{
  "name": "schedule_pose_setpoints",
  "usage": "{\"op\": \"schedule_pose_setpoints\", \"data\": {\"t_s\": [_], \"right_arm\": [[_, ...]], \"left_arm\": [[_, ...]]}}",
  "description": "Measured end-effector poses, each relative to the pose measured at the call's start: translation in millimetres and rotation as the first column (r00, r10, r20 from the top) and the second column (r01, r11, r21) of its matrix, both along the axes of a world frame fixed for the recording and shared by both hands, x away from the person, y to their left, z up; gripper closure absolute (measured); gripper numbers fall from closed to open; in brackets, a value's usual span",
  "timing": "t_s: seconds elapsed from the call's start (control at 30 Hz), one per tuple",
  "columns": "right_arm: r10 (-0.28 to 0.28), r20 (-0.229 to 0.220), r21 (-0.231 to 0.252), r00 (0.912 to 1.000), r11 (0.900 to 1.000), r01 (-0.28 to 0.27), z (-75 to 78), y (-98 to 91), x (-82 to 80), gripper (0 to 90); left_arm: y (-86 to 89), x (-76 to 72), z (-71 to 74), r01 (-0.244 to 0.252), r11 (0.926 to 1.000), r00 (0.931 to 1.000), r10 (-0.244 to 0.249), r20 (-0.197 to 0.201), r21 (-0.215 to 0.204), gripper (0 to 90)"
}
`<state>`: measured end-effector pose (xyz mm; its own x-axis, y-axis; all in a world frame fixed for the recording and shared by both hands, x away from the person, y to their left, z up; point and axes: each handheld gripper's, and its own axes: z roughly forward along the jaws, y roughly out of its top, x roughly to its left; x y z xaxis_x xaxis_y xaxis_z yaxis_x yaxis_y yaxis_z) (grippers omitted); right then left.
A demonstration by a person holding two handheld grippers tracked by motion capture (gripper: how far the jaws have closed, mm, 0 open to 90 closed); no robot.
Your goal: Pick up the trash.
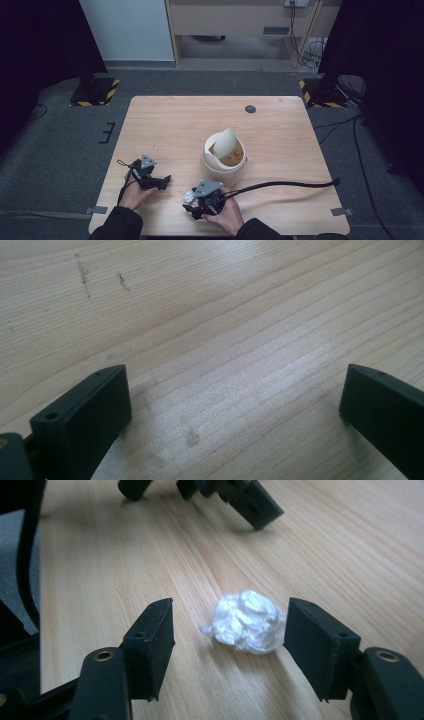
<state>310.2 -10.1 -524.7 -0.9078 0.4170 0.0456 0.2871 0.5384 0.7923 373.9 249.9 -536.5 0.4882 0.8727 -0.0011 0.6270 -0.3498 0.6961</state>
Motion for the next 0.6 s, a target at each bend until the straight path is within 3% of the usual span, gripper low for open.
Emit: {"op": "schedule_pose_setpoints", "data": {"t_s": [0.6], "right_arm": [[0.000, -0.023, -0.064, 0.9997, 0.9980, -0.002, -4.9, 3.1, 8.5, 43.1]], "left_arm": [[0.0, 0.0, 0.0, 0.000, 1.0000, 1.0000, 0.000, 0.000, 0.000, 0.0]]}}
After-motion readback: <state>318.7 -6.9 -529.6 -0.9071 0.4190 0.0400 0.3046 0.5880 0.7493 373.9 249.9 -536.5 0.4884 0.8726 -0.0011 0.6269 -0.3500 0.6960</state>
